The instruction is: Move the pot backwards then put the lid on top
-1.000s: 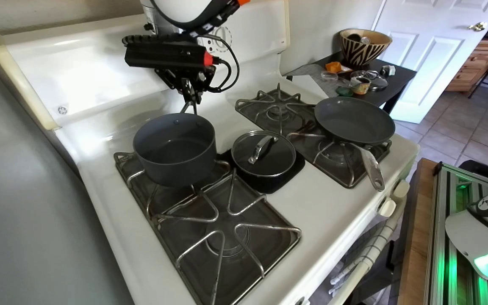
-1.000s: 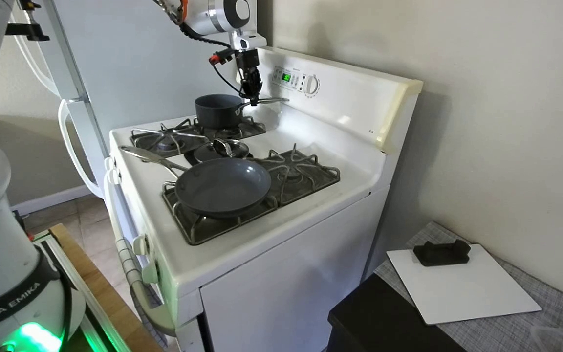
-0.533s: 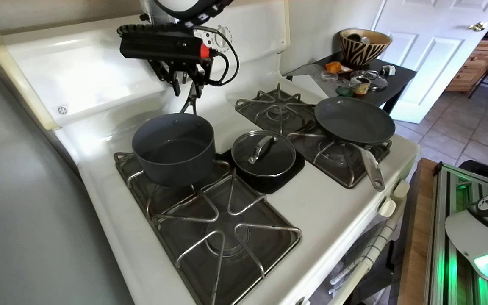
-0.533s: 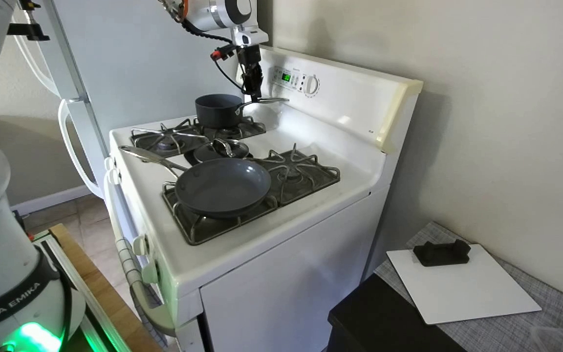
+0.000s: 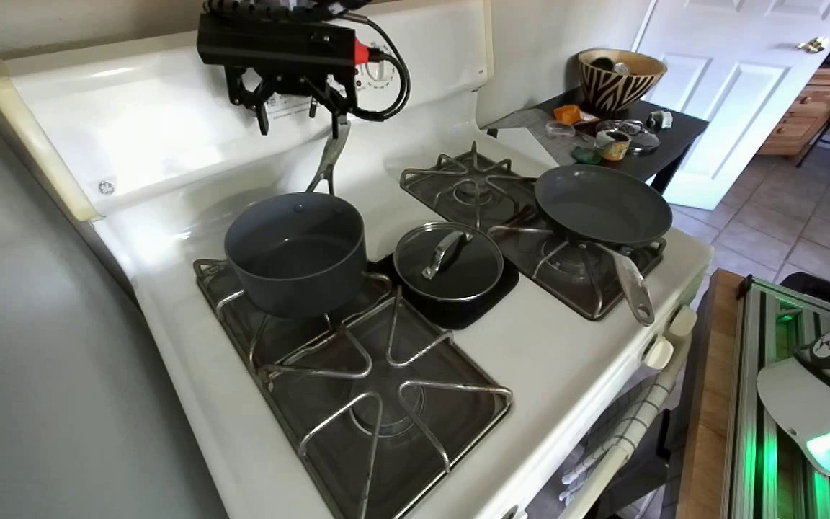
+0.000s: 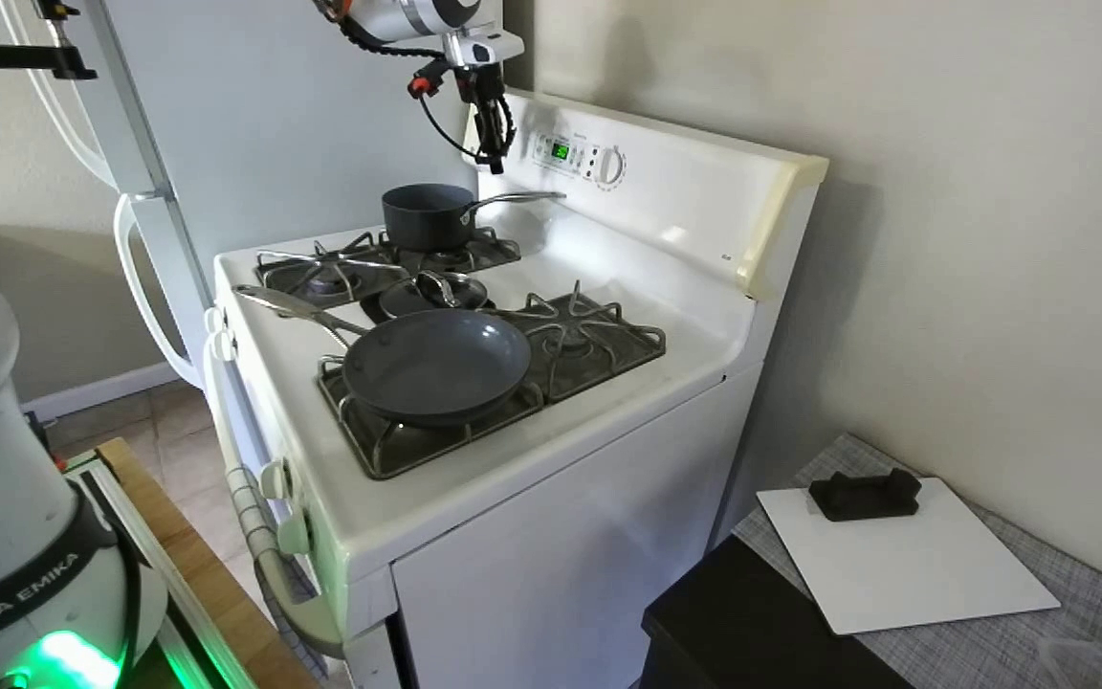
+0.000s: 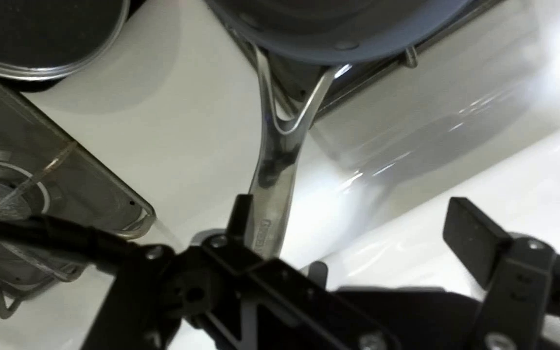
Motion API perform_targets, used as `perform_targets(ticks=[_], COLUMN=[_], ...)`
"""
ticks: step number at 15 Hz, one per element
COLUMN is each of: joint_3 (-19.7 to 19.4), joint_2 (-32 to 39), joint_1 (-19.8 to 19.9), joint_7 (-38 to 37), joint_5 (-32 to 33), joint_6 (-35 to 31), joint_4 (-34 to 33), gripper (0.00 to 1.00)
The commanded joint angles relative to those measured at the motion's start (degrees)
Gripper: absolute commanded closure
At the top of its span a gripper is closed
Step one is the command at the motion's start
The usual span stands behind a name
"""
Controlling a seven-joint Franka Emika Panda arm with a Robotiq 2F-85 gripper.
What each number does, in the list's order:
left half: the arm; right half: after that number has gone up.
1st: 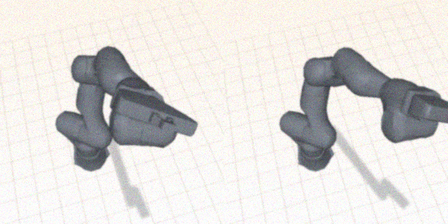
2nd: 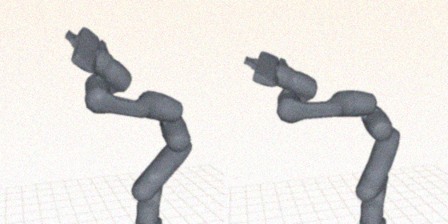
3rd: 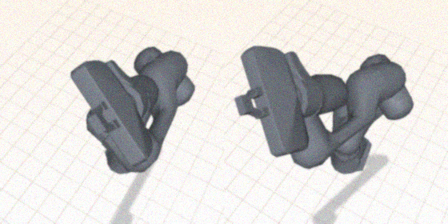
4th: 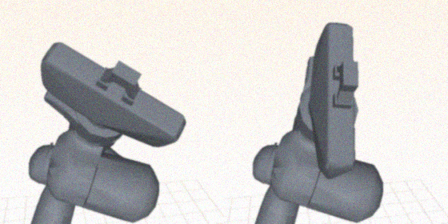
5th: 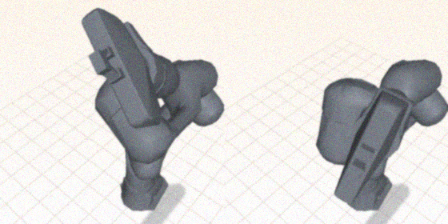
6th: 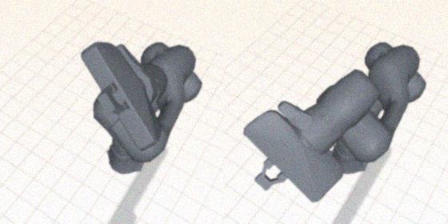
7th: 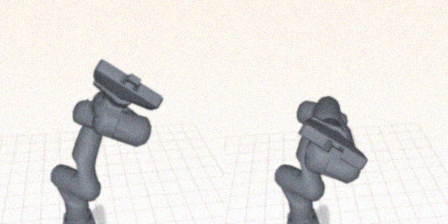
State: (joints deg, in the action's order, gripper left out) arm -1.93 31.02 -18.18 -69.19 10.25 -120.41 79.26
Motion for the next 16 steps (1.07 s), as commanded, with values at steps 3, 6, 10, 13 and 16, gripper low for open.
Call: perform_targets(ticks=[3,6,10,13,16], joint_3=[3.3,4.3,4.9,5.3,5.7], joint_2=[-8.9,-12.2,-16.7,-20.0,-22.2], joint_1=[2.5,3.8,4.9,5.4,6.0], joint_7=[17.0,27.0,39.4,47.9,55.5], joint_5=[-0.2,-0.9,-0.2,0.9,3.1], joint_6=[-2.5,-1.4,-2.4,-4.3,-7.3], joint_4=[13.5,17.8,24.8,31.7,37.6], gripper=[0.00,0.00,0.00,0.00,0.00])
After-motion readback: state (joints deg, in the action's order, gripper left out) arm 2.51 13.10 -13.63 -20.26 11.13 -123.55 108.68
